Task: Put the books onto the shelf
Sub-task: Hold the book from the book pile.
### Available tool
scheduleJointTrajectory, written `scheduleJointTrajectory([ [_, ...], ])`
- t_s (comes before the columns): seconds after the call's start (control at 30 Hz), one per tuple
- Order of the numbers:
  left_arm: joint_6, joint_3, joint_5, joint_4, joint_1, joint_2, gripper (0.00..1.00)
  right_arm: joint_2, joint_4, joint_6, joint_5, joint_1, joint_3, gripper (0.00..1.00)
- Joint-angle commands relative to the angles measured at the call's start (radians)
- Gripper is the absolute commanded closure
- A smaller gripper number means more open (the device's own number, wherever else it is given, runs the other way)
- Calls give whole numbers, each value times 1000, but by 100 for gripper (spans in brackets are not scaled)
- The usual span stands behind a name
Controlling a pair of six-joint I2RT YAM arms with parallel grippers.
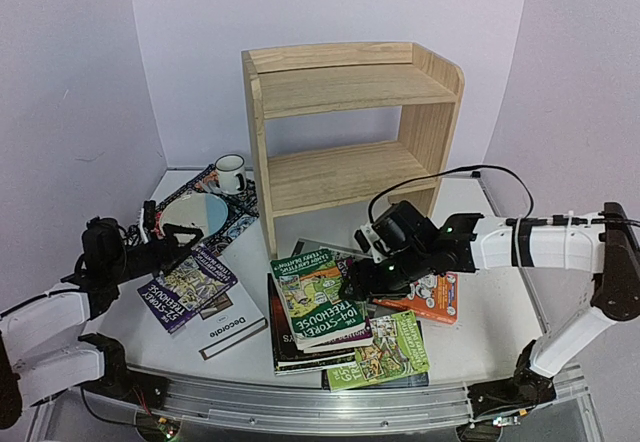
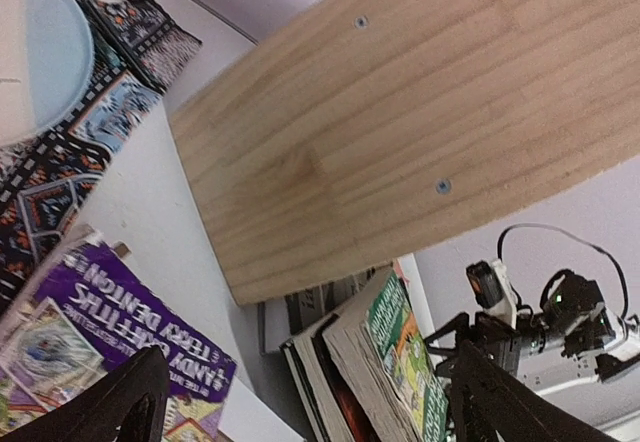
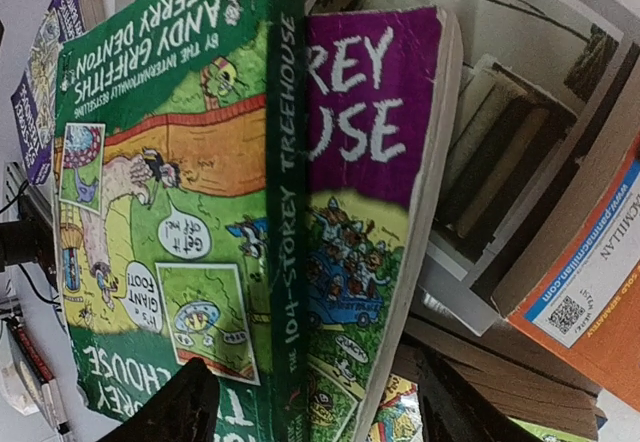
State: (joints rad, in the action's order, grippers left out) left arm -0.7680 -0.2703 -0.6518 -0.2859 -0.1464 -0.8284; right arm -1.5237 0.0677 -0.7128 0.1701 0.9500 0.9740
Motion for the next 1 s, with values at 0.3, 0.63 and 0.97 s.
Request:
scheduleJointTrajectory([
  [0.3,-85,-93,118,-16,-371,-110,3,-42,105,12,-93,60,159,40],
  [0.63,-136,-117,170,-16,-548,-167,5,-49,69,-38,-60,63,63,39],
  [0.97,-180,-182,150,-16,-614,-216,9,-50,-51,-95,-21,62,-26,43],
])
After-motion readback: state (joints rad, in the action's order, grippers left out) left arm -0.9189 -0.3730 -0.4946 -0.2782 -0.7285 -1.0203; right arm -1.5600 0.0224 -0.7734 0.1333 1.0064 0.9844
